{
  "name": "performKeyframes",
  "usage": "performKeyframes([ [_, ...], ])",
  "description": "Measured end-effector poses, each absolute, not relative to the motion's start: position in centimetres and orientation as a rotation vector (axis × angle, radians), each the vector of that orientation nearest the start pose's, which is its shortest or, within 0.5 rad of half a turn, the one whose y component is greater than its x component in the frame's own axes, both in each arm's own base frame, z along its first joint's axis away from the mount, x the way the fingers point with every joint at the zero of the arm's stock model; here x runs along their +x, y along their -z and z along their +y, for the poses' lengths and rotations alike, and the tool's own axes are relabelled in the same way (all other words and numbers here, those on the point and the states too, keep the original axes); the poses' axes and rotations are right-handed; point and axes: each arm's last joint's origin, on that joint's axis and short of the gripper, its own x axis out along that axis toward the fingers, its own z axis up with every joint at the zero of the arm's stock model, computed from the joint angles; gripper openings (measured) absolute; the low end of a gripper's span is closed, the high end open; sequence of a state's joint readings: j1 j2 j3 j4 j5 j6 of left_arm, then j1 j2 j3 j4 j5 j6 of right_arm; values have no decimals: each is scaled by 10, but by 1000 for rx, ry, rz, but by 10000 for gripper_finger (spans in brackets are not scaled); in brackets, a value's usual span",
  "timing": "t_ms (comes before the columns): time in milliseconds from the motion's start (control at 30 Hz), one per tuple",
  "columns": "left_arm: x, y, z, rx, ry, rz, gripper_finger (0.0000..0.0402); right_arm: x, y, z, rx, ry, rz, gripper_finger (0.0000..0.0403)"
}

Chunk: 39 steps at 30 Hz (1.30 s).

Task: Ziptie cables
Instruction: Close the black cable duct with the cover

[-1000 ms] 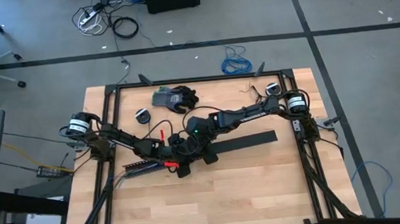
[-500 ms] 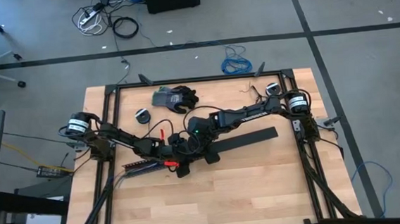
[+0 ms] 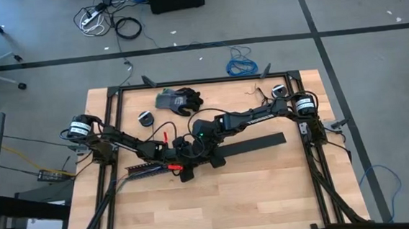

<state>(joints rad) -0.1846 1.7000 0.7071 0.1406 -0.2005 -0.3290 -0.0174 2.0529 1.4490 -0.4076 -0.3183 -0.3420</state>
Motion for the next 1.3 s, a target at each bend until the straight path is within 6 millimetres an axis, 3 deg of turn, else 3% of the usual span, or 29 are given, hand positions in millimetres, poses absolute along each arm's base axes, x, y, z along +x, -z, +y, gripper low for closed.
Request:
performKeyframes([
  [300, 302, -125, -53, -152, -124, 762, 336, 429, -167, 2, -144, -443, 939, 0],
  [467, 301, -124, -54, -184, -97, 818, 375, 429, -167, 2, -144, -445, 939, 0],
  [800, 301, -131, -54, -151, -118, 993, 380, 429, -166, 2, -147, -445, 938, 0],
  [1133, 294, -137, -55, -55, -187, 1041, 380, 429, -166, 2, -143, -443, 942, 0],
  [1300, 286, -155, -60, -25, -203, 974, 380, 429, -166, 2, -145, -441, 943, 0],
])
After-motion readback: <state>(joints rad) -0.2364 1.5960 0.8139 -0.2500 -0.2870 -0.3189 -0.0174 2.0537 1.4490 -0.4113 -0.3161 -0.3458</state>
